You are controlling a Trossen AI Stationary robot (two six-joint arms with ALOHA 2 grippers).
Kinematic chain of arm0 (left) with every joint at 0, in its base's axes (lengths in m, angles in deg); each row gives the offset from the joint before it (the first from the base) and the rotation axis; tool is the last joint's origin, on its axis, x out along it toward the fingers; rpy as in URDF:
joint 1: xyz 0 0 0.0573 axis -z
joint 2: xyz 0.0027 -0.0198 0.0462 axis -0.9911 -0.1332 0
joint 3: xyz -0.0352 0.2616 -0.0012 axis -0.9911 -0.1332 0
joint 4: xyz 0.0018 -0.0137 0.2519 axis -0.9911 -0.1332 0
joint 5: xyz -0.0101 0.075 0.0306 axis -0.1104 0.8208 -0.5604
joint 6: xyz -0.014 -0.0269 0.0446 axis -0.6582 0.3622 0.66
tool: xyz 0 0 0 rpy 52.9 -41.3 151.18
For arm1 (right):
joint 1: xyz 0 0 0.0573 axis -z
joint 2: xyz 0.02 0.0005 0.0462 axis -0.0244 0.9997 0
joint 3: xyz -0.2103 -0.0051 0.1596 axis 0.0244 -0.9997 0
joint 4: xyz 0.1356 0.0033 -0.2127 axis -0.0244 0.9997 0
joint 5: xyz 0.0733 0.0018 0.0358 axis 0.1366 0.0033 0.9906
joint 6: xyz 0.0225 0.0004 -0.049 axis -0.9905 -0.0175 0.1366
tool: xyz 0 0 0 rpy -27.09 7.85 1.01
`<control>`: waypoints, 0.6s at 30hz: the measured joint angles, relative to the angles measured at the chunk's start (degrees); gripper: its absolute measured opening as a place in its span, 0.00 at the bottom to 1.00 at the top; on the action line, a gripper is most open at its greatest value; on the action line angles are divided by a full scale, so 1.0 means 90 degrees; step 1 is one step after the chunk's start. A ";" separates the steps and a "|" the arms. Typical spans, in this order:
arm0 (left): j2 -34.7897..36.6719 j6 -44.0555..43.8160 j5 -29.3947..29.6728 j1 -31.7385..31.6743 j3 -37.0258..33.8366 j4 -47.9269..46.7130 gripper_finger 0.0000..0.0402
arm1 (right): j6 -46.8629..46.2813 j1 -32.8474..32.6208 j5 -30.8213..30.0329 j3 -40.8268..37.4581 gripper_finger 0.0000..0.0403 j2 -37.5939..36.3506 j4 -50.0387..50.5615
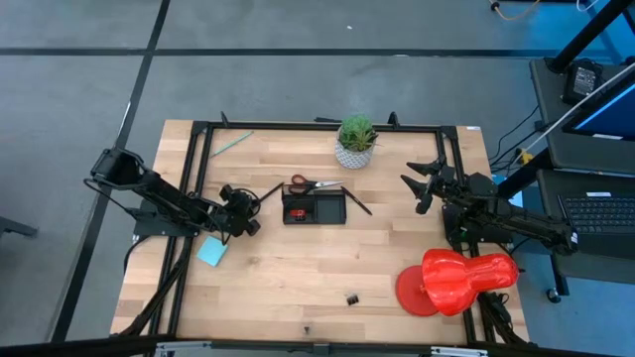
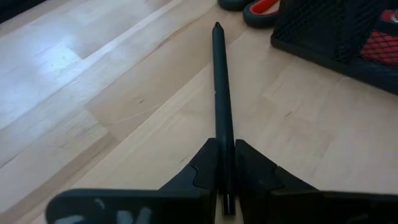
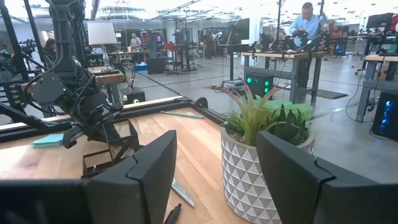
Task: Pick and place office supplies into organizer
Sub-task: Put the left pen into the top left section of the desk organizer
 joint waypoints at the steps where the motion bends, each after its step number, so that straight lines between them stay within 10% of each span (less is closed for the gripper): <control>1: 0.0000 0.0006 -0.0026 0.0000 0.0000 0.0007 0.07 | 0.0002 0.0000 0.0001 0.0000 0.56 0.0000 0.0000; 18: -0.0007 0.0503 -0.0029 0.0006 0.0175 0.0047 0.07 | 0.0002 0.0000 0.0000 0.0000 0.56 0.0000 0.0005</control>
